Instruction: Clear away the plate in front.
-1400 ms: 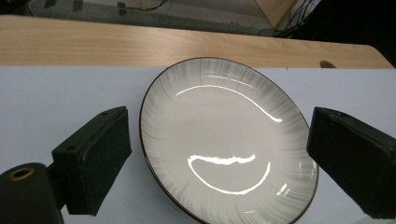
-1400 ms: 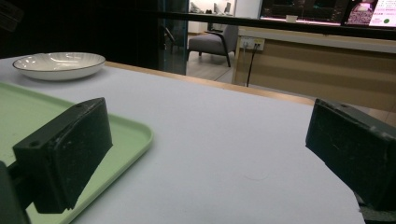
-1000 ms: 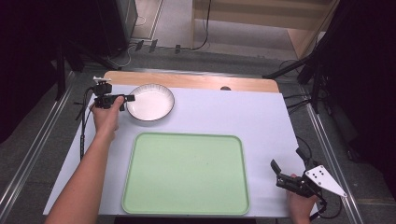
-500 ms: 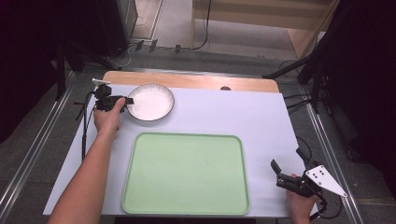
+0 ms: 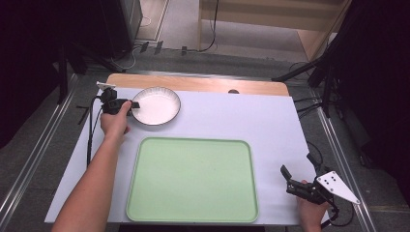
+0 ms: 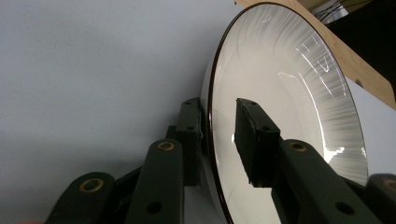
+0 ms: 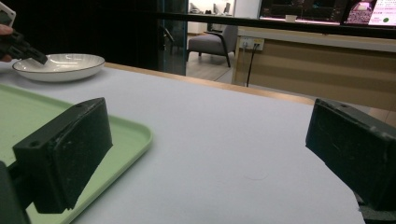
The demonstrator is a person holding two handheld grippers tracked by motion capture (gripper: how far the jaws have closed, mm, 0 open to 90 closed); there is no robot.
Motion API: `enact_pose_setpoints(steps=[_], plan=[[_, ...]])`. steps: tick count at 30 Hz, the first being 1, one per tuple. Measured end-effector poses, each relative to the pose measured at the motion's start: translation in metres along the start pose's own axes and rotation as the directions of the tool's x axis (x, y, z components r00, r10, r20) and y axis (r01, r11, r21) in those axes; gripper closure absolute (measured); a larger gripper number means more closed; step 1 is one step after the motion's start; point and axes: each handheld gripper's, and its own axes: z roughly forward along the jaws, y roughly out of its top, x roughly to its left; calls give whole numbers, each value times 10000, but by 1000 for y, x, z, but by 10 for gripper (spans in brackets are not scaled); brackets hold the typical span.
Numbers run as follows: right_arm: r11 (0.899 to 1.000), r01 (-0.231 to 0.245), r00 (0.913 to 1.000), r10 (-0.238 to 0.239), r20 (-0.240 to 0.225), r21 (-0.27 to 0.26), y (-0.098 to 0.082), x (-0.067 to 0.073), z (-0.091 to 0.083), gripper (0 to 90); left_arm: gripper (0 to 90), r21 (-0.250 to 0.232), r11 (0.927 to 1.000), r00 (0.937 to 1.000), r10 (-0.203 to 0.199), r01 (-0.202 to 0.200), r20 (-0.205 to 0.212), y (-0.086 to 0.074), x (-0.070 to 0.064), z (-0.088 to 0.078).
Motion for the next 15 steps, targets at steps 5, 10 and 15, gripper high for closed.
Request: enact_pose_setpoints(steps=[5, 10, 15], plan=[[10000, 8, 10000, -8, 0, -3, 0, 0, 0, 7, 792, 61, 9999, 9999, -141, 142, -32, 0, 2, 1], [10000, -59, 10000, 59, 34, 8, 0, -1, 0, 7, 815, 124, 9998, 9998, -167, 166, 48, -1, 4, 3], [10000, -17, 10000, 17, 33, 5, 0, 0, 0, 7, 831, 67, 9992, 9992, -386, 386, -45, -1, 3, 2]])
